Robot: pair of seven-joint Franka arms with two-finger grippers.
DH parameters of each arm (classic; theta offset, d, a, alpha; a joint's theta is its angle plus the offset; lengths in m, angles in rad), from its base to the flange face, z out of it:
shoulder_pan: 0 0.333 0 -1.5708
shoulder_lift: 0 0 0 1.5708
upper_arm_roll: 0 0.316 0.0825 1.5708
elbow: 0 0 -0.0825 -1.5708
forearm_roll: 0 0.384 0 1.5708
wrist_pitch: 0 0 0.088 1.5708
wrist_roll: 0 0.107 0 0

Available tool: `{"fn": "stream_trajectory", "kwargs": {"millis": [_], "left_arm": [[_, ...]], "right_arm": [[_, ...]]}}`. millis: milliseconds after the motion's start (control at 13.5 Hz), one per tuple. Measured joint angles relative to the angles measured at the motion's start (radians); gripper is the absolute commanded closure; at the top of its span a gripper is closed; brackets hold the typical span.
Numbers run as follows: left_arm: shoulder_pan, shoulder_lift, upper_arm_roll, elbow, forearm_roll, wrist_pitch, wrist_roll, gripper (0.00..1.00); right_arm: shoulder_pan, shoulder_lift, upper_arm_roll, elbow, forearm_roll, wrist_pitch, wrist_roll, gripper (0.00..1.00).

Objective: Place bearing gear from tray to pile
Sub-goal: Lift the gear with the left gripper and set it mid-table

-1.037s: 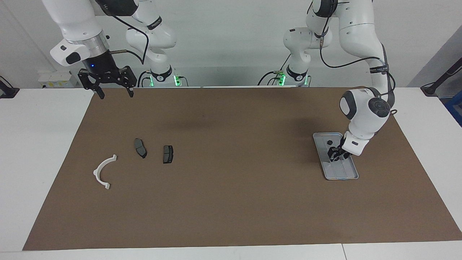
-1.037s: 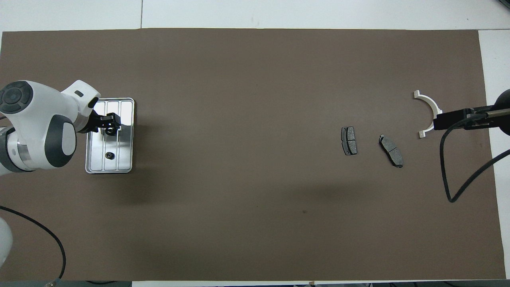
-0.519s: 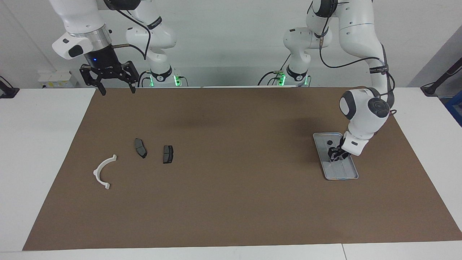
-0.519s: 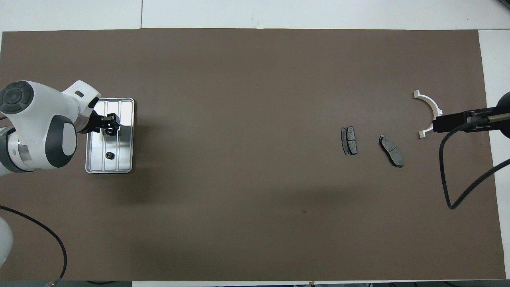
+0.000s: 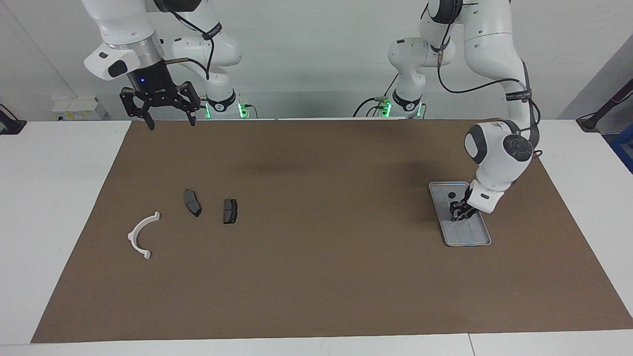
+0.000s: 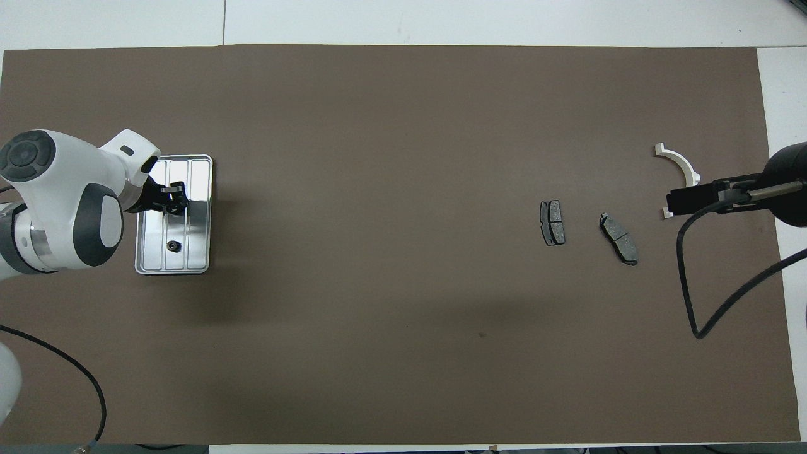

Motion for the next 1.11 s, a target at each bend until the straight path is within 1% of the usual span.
{"fn": "stream_trajectory", "kwargs": {"millis": [74, 222, 296, 444, 519, 593, 741, 815, 963, 1111], "left_arm": [[0.000, 0.000, 0.000, -0.002, 0.000, 0.000, -0.001, 0.64], [0.000, -0.001, -0.001, -0.003, -0.001, 0.000, -0.002, 0.97], [-0.001, -0.001, -0.002, -0.003, -0.001, 0.000, -0.003, 1.00], [-0.008, -0.001, -0.003, 0.009, -0.011, -0.012, -0.037, 1.00], [-0.027, 0.000, -0.005, 0.043, -0.019, -0.052, -0.079, 1.00], [-0.061, 0.004, -0.006, 0.102, -0.025, -0.117, -0.144, 1.00], [-0.166, 0.023, -0.010, 0.253, -0.027, -0.236, -0.343, 1.00], [-0.230, 0.034, -0.012, 0.302, -0.027, -0.260, -0.446, 1.00], [-0.358, 0.058, -0.014, 0.336, -0.027, -0.257, -0.624, 1.00], [-0.463, 0.081, -0.013, 0.339, -0.027, -0.237, -0.748, 1.00]], "right_arm": [[0.000, 0.000, 0.000, 0.000, 0.000, 0.000, 0.000, 0.00], [0.000, 0.000, 0.000, 0.000, 0.000, 0.000, 0.000, 0.00], [0.000, 0.000, 0.000, 0.000, 0.000, 0.000, 0.000, 0.00], [0.000, 0.000, 0.000, 0.000, 0.000, 0.000, 0.000, 0.00], [0.000, 0.000, 0.000, 0.000, 0.000, 0.000, 0.000, 0.00], [0.000, 0.000, 0.000, 0.000, 0.000, 0.000, 0.000, 0.00], [0.000, -0.001, 0.000, 0.000, 0.000, 0.000, 0.000, 0.00], [0.001, -0.001, 0.000, 0.000, 0.000, 0.000, 0.000, 0.00], [0.001, -0.001, 0.000, 0.000, 0.000, 0.000, 0.000, 0.00], [0.001, -0.001, 0.000, 0.000, 0.000, 0.000, 0.000, 0.00]]}}
